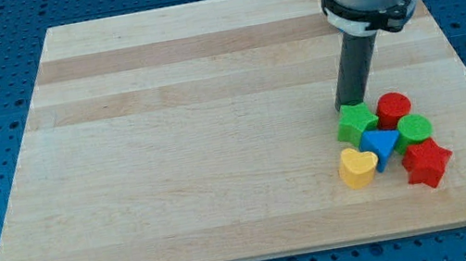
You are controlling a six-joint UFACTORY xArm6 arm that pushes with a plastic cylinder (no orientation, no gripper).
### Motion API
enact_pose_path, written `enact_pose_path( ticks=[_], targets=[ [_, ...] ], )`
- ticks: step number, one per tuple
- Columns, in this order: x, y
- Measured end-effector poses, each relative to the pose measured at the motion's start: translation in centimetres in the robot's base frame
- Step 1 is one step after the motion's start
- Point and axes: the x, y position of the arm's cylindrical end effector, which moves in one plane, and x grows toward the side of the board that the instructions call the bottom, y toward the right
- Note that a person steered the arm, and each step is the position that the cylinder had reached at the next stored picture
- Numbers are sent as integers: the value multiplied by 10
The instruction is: Put the cube parallel to green star
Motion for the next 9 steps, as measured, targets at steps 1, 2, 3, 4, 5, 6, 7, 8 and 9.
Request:
enact_pose_path(
  ticks=[1,2,3,4,5,6,7,8,9],
  targets=[
    [-19,3],
    [-42,43],
    [-74,99],
    [-127,134],
    [-186,133],
    [-198,101],
    [-162,45],
    [-129,12],
    [-135,17]
  ],
)
